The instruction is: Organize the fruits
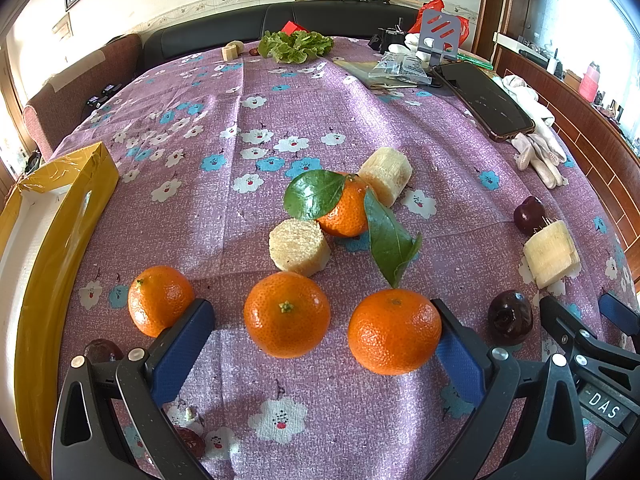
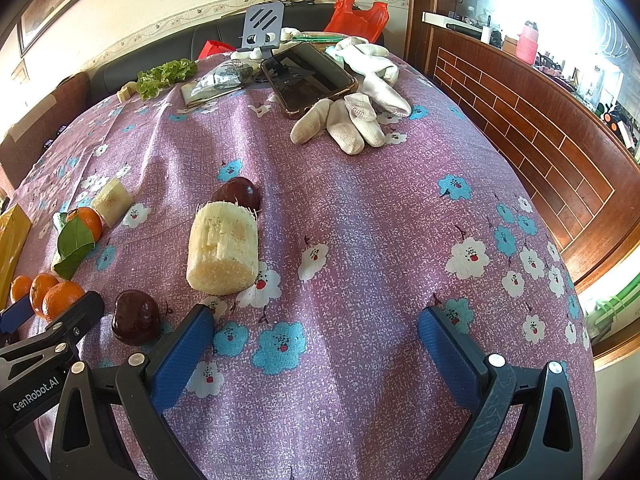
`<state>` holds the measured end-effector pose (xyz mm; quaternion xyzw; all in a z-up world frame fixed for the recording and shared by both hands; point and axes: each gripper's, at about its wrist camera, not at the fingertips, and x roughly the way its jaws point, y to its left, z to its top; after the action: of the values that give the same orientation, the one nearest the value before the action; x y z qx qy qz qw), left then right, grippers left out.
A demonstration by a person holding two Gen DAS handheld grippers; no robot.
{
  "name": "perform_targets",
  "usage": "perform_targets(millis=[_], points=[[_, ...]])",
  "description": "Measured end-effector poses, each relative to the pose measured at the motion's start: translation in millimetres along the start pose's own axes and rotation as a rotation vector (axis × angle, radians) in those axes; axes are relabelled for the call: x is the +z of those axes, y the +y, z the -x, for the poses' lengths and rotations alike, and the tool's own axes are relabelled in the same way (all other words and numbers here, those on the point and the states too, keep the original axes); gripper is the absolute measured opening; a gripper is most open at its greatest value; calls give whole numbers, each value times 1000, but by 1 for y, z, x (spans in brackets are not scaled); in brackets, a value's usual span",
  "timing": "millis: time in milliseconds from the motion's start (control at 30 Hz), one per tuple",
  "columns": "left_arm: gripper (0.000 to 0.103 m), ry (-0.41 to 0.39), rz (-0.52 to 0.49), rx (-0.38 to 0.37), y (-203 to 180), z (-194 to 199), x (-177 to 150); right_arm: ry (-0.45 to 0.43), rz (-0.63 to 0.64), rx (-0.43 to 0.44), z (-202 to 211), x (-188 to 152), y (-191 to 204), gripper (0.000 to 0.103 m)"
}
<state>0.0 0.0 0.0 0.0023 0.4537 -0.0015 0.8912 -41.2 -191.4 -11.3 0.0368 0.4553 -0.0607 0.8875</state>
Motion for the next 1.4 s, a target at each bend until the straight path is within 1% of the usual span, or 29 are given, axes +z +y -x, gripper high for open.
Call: perform_targets(millis=[1167,1400], points=[[103,1,-1,-1,0,0,0,0,1,-1,0,-2,1,103],[103,37,-22,-17,-1,-2,0,0,1,-1,0,-2,1,103]])
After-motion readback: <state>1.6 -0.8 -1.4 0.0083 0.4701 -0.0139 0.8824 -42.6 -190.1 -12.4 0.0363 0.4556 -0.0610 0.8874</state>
